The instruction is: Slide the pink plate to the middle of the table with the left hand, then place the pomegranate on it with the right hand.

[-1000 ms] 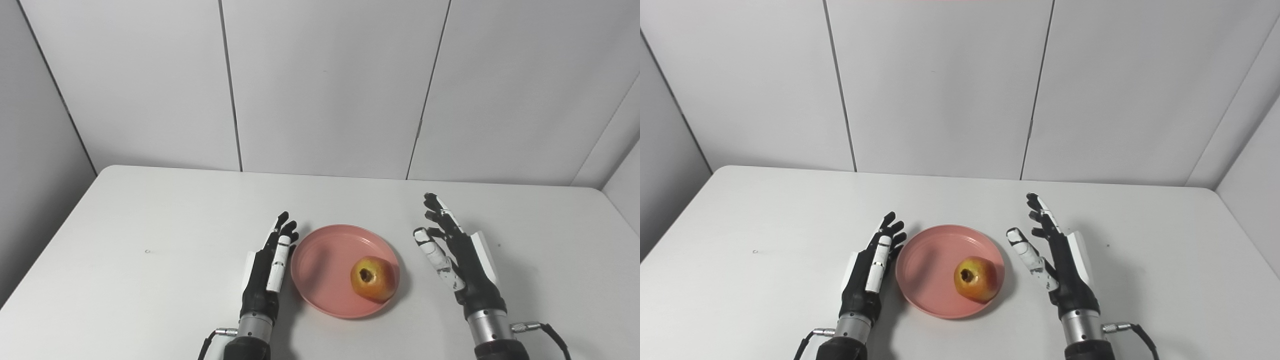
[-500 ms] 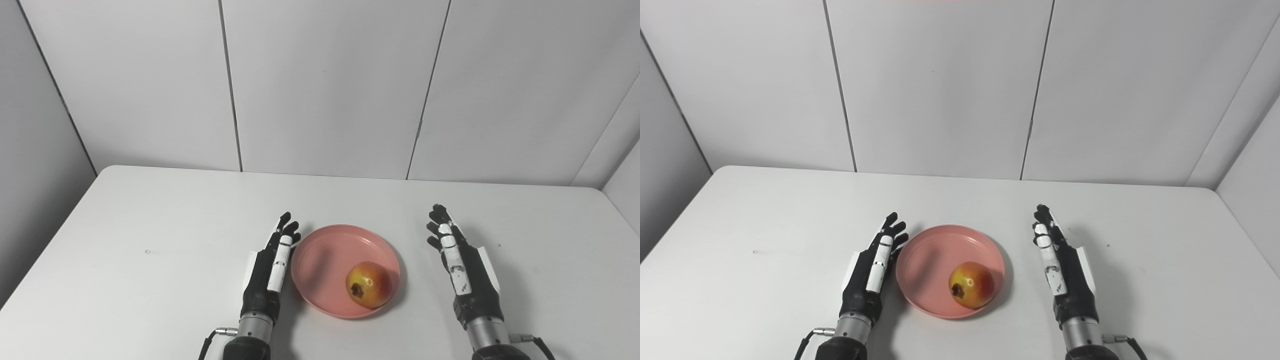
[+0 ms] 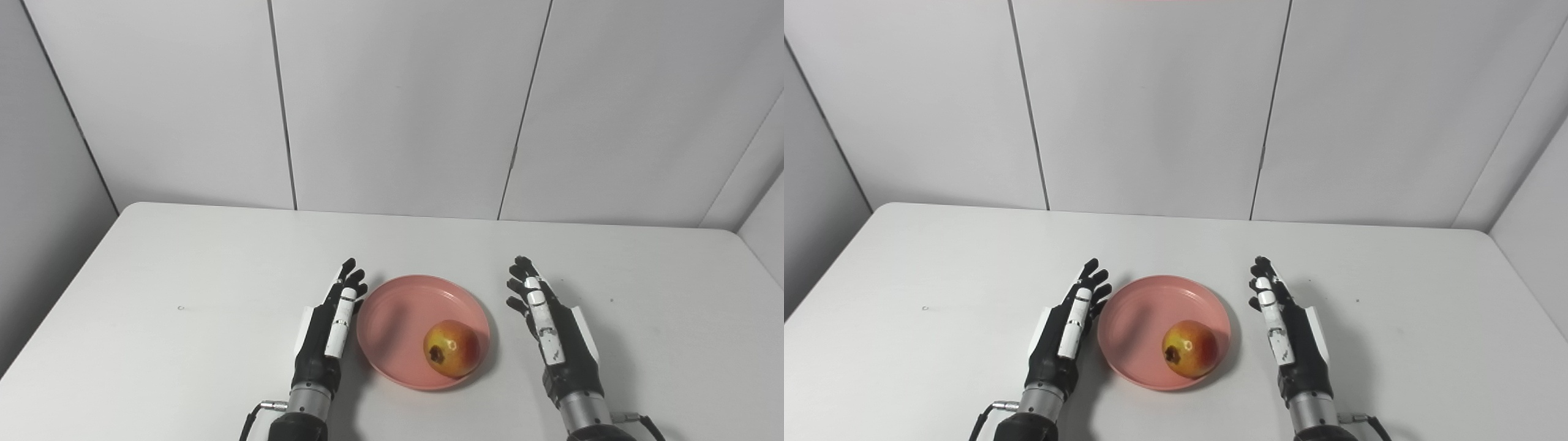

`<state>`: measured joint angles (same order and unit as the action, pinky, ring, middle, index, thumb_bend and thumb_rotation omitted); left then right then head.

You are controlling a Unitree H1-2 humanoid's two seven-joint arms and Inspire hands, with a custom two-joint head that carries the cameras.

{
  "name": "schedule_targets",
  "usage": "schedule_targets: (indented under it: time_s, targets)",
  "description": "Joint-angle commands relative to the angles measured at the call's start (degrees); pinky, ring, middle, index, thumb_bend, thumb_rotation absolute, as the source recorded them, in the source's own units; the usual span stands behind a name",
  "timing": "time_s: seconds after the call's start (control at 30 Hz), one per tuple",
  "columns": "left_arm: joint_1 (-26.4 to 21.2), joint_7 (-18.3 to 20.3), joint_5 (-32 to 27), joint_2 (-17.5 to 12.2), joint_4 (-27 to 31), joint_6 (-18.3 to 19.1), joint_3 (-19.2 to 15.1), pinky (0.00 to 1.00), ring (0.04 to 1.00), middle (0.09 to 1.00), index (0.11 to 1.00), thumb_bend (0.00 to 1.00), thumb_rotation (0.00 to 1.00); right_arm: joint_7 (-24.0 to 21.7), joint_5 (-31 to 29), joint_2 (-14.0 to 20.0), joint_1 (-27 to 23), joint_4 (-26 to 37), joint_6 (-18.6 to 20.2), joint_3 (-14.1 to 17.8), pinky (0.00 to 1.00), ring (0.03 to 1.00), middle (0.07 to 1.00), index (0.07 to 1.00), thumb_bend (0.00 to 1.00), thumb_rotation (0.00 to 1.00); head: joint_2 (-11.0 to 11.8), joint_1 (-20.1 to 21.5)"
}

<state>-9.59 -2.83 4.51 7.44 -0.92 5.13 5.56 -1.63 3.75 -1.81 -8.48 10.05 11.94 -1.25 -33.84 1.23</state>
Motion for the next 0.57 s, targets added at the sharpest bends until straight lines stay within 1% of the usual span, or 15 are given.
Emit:
schedule_targets:
  time_s: [0.0, 0.33, 0.53]
  targets:
    - [-1.0, 0.3, -0.2, 0.6, 1.4, -0.9, 0.4, 0.89, 0.911, 0.934, 0.929, 0.45, 1.00, 0.1, -0.2, 0.2, -0.8, 0.9, -0.2, -0.2, 0.87, 0.904, 0.913, 0.912, 0.23, 1.00, 0.1, -0.1]
    - [-1.0, 0.6, -0.7, 0.2, 1.2, -1.2, 0.1, 0.89, 0.912, 0.936, 0.932, 0.45, 1.00, 0.9, 0.5, 0.0, -0.7, 0.7, -0.6, -0.3, 0.88, 0.903, 0.910, 0.906, 0.23, 1.00, 0.8, 0.3]
    - [-0.9, 0.8, -0.8, 0.0, 1.6, -1.0, 0.3, 0.90, 0.915, 0.938, 0.933, 0.45, 1.00, 1.4, 0.1, -0.6, -0.8, 1.0, 0.3, -0.1, 0.89, 0.903, 0.910, 0.907, 0.22, 1.00, 0.8, 0.5]
